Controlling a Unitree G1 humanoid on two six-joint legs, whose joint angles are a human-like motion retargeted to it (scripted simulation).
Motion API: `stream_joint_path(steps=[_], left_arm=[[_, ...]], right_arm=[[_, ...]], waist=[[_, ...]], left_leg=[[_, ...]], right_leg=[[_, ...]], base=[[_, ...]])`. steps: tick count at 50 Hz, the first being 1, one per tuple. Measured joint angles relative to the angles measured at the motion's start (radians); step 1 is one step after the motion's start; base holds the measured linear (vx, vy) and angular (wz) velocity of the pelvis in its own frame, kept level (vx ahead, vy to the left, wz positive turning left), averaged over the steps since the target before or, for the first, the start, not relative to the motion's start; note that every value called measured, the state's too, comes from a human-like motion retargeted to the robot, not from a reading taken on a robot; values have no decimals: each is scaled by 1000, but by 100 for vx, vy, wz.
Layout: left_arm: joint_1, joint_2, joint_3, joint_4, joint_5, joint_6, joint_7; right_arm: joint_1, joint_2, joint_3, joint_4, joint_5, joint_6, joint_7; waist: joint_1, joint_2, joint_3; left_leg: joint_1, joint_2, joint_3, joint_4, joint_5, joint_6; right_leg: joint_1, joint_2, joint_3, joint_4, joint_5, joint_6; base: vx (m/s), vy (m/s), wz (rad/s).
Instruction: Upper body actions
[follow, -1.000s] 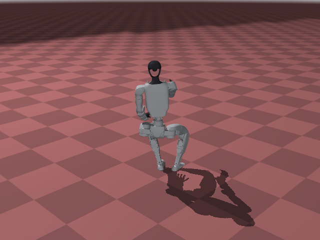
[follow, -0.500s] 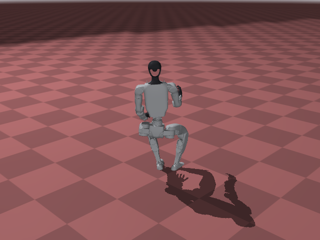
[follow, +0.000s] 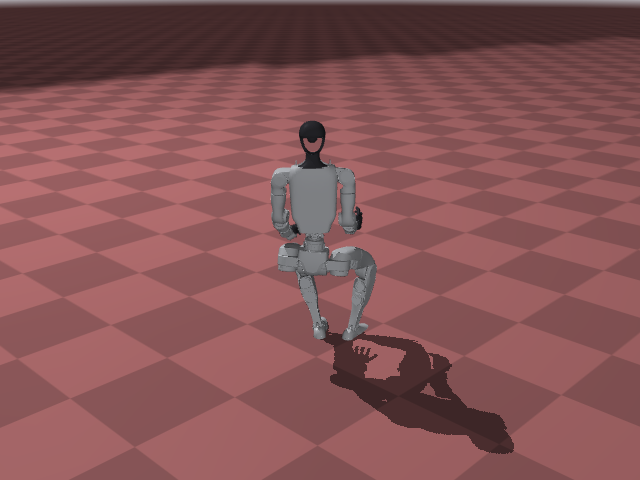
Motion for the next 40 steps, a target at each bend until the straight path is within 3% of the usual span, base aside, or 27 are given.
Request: stream_joint_path(steps=[31,40], left_arm=[[5,-7,-3,0,1,-8,-5],[13,0,1,-3,0,-7,-7]], right_arm=[[8,32,18,27,-47,-13,-28],[-96,10,26,4,-53,13,-41]], waist=[[8,9,-5],[2,3,-9]], left_leg=[[-1,-2,0,-1,-1,1],[1,0,-3,1,0,0]], right_leg=[[0,2,0,-1,0,1],[3,7,1,-2,2,2]], base=[[0,0,0],[0,0,0]])
